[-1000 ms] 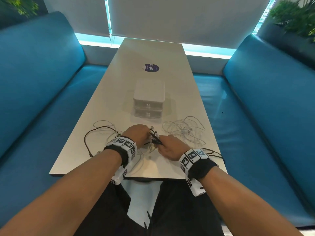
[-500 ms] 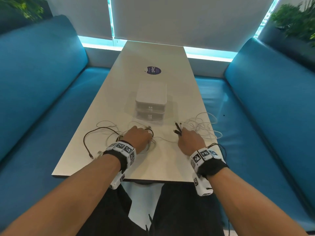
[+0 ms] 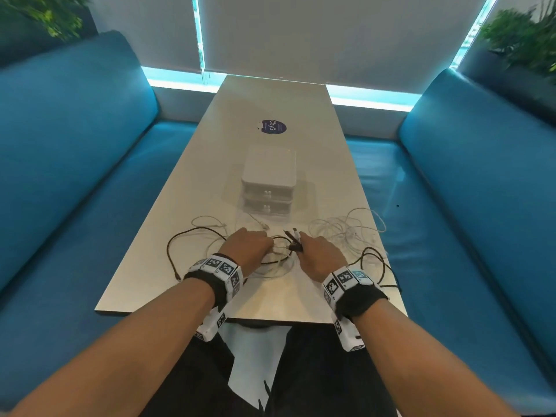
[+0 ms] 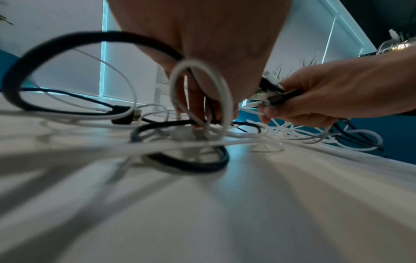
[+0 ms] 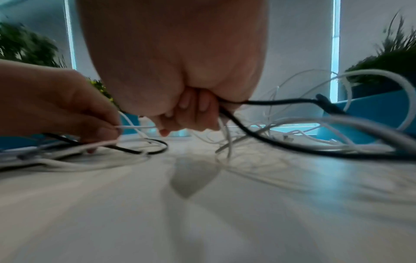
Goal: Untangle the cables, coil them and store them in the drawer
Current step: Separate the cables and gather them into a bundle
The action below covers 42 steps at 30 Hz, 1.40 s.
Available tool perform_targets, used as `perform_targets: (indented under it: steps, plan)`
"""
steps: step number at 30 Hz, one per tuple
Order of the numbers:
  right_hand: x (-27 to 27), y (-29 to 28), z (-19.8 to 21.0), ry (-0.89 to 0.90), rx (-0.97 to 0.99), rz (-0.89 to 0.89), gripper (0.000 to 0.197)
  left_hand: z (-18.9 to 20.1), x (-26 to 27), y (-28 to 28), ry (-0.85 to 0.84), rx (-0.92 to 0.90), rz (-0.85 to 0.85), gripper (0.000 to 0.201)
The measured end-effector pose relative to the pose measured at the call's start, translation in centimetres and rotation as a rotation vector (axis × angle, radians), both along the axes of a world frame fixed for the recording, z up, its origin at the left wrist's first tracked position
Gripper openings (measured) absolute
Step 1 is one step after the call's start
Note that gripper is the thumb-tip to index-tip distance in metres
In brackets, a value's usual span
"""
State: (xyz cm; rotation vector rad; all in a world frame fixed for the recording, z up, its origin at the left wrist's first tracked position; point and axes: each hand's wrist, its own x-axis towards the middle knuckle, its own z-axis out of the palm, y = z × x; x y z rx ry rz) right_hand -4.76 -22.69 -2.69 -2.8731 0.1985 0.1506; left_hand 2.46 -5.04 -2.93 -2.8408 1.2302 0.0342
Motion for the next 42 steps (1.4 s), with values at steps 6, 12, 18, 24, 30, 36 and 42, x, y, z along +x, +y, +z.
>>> perform_targets:
  steps: [6, 12, 18, 24, 30, 36, 42]
  plan:
    - [-0.8, -2.3, -0.1, 0.028, -0.106, -0.199, 0.025, -0.2, 0.4, 0.7, 0.040, 0.092, 0.021, 0.023]
    - [0.2, -0.7, 1.0, -0.114, 0.098, -0.266, 0.029, 0.1, -0.6, -0.9, -0.063, 0.124, 0.013, 0.019]
    - [0.6, 1.8, 0.5, -0.016, 0.183, -0.036, 0.028, 1.2, -1.2, -1.5, -0.052, 0.027, 0.023, 0.019]
    - [0.2, 0.1, 0.6, -0.028, 0.055, -0.094, 0.025, 0.5, 0.4, 0.8, 0.107, -0.053, 0.082, 0.015]
    - [0.1, -1.8, 0.6, -0.012, 0.058, -0.305, 0.025, 0.2, 0.9, 1.4, 0.070, -0.034, 0.074, 0.021]
    - [0.4, 0.8, 1.1, -0.124, 0.165, -0.158, 0.031, -0.8, 0.3, 0.0, 0.003, -0.074, 0.071, 0.021]
    - [0.3, 2.8, 0.6, -0.007, 0.154, -0.023, 0.024, -0.8, -0.4, -1.0, -0.014, -0.159, 0.072, 0.020]
